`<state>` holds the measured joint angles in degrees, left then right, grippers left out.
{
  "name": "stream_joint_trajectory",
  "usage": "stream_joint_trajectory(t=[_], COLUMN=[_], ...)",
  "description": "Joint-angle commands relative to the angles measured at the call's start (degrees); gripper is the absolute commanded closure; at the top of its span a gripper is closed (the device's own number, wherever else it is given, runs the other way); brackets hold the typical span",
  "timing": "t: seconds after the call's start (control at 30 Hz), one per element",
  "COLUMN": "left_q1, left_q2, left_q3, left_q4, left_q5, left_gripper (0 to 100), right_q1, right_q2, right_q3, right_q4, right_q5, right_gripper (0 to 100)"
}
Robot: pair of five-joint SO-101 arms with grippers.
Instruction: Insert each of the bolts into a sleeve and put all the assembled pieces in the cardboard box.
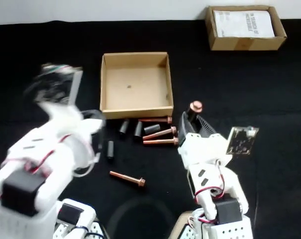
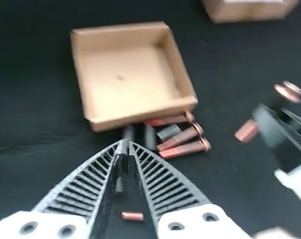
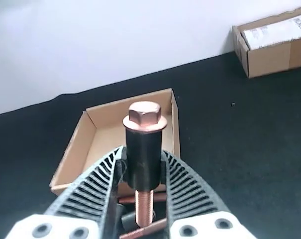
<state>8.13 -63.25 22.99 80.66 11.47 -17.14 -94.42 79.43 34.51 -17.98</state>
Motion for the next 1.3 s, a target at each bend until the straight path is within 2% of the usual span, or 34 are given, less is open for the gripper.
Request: stream_joint_trajectory(t=[0.0, 0.13, 0.33, 0.5, 0.67, 0.8, 0.9, 1.1, 1.27], left_q1=[-8.2, -14.5, -22.7, -27.8, -30.4, -30.5, -30.5, -30.5, -30.5], left_q2=[-5.6, -12.9, -28.4, -42.2, -40.0, -40.7, -40.7, -40.7, -40.7], left_q3=[2.9, 12.4, 36.3, 56.5, 65.5, 73.8, 74.1, 74.2, 74.2], left_q4=[0.2, -2.2, -14.0, -25.1, -33.3, -41.5, -43.4, -40.5, -40.5], left_q5=[0.2, 0.3, 0.5, 0.7, 0.7, 0.7, 2.2, 10.7, 11.2], left_gripper=[98, 98, 98, 98, 98, 98, 98, 98, 98], right_q1=[0.7, 0.6, -3.4, -6.0, -7.4, -9.1, -10.4, -10.6, -11.3], right_q2=[12.4, 29.2, 51.5, 66.0, 76.7, 84.3, 90.4, 102.8, 110.5], right_q3=[-13.4, -26.6, -41.5, -49.8, -57.6, -62.8, -66.5, -69.7, -69.8], right_q4=[0.0, 0.0, 0.0, -0.1, -0.2, -0.2, -0.7, -8.9, -13.1], right_q5=[-0.3, 0.8, 12.6, 29.7, 47.0, 55.5, 60.1, 71.4, 73.4], right_gripper=[99.1, 99.1, 99.1, 99.1, 99.1, 99.1, 99.1, 99.1, 99.1])
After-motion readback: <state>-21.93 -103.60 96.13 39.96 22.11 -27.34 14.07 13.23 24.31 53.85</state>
